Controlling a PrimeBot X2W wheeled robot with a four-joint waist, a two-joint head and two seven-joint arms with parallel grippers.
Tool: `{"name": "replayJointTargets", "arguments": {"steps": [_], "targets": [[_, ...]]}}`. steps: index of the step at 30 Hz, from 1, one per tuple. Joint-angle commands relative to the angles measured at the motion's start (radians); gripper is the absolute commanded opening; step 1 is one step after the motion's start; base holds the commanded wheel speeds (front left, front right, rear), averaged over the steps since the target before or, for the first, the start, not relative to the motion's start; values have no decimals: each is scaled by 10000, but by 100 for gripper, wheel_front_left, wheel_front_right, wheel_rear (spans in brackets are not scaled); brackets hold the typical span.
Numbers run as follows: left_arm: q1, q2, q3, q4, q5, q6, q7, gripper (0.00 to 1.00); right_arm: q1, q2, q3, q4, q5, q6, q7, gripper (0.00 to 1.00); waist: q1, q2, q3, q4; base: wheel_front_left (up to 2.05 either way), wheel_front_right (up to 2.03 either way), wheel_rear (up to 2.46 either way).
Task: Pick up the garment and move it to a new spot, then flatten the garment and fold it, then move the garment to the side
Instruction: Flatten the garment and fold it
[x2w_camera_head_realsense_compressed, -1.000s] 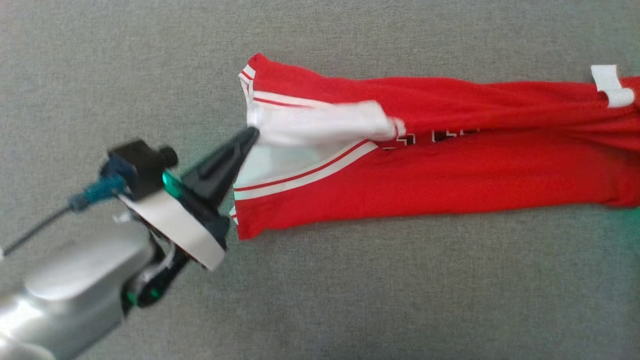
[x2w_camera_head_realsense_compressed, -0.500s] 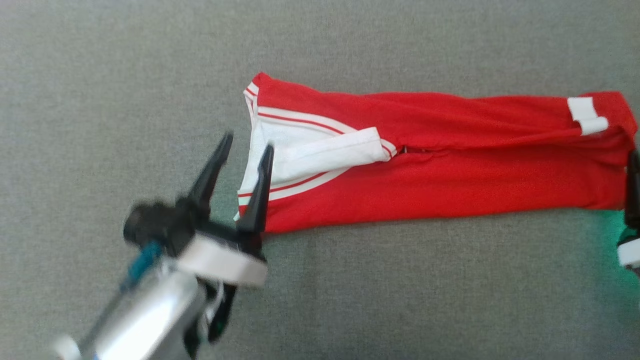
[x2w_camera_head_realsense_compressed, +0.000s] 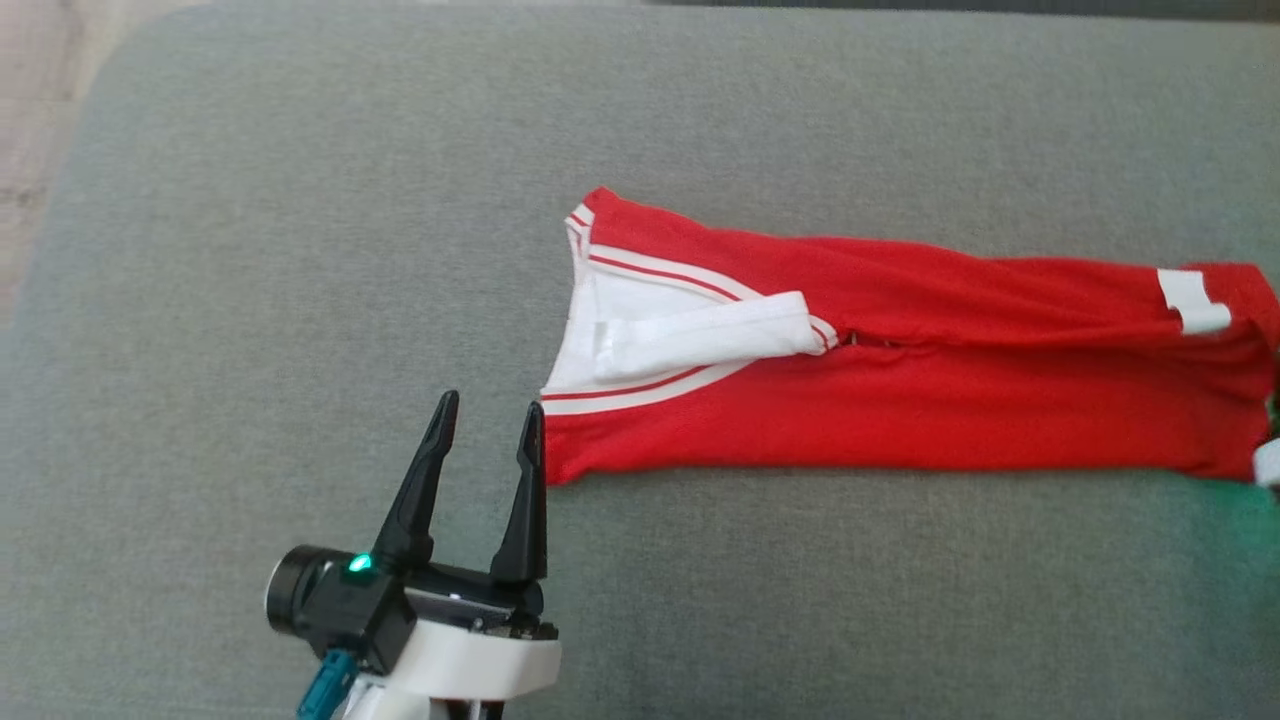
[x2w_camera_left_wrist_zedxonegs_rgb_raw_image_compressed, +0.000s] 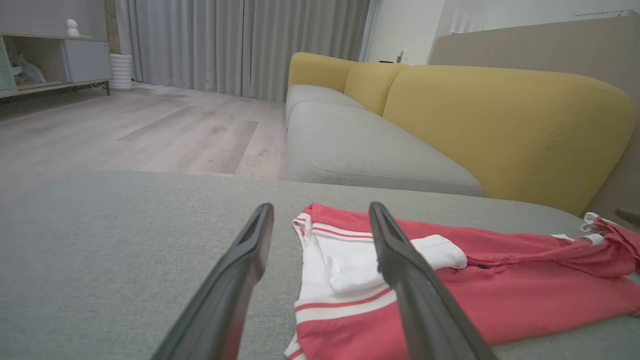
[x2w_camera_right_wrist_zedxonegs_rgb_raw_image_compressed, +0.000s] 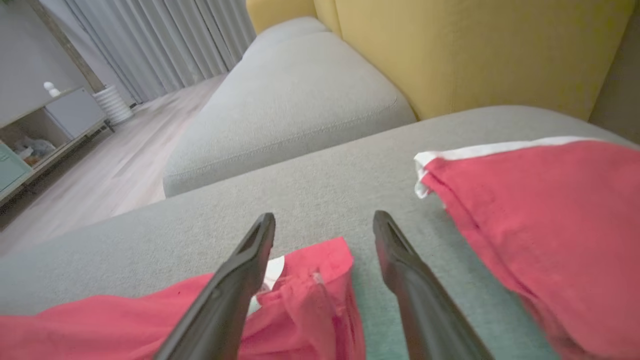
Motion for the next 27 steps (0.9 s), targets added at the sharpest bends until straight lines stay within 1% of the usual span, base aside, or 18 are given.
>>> {"name": "replayJointTargets", "arguments": {"steps": [1, 6, 9, 10, 13, 14, 17, 20, 24, 26, 27], "targets": [[-146, -172, 613, -303, 320, -170, -62, 100, -47, -58, -10, 215, -342, -9, 298, 100, 0, -1, -169, 169, 0, 0, 0], [123, -521, 1143, -400, 960, -477, -62, 100, -33, 433, -419, 1179, -934, -9, 873, 100, 0, -1, -275, 244, 0, 0, 0], [302, -677, 1399, -455, 1192, -624, -62, 100, 23, 770, -333, 1398, -1016, -9, 1398, 100, 0, -1, -313, 168, 0, 0, 0], [360, -722, 1472, -462, 1253, -672, -62, 100, 45, 871, -260, 1435, -992, -9, 1616, 88, 0, -1, -340, 132, 0, 0, 0], [490, -841, 1599, -437, 1426, -833, -62, 100, 96, 1042, -161, 1502, -908, -9, 2158, 24, 0, -1, -440, 60, 0, 0, 0], [512, -874, 1627, -431, 1480, -891, -62, 100, 113, 1050, -147, 1482, -900, -9, 2244, 0, 0, -1, -472, 45, 0, 0, 0], [579, -958, 1758, -446, 1611, -1000, -62, 100, 137, 1029, -103, 1254, -832, -9, 2313, 0, 0, -1, -537, -25, 0, 0, 0], [683, -1021, 1927, -463, 1693, -1064, -62, 100, 155, 771, -270, 971, -848, -9, 2053, 0, 0, -1, -598, -118, 0, 0, 0], [826, -1080, 2095, -453, 1759, -1172, -62, 100, 183, 107, -674, 659, -834, -9, 1852, 0, 0, -1, -673, -230, 0, 0, 0], [859, -1102, 2156, -427, 1794, -1231, -62, 100, 180, -316, -917, 482, -791, -9, 1842, 0, 0, -1, -721, -272, 0, 0, 0], [906, -1120, 2223, -392, 1819, -1275, -62, 100, 130, -619, -1116, 188, -690, -9, 1881, 0, 0, -1, -808, -332, 0, 0, 0]]}}
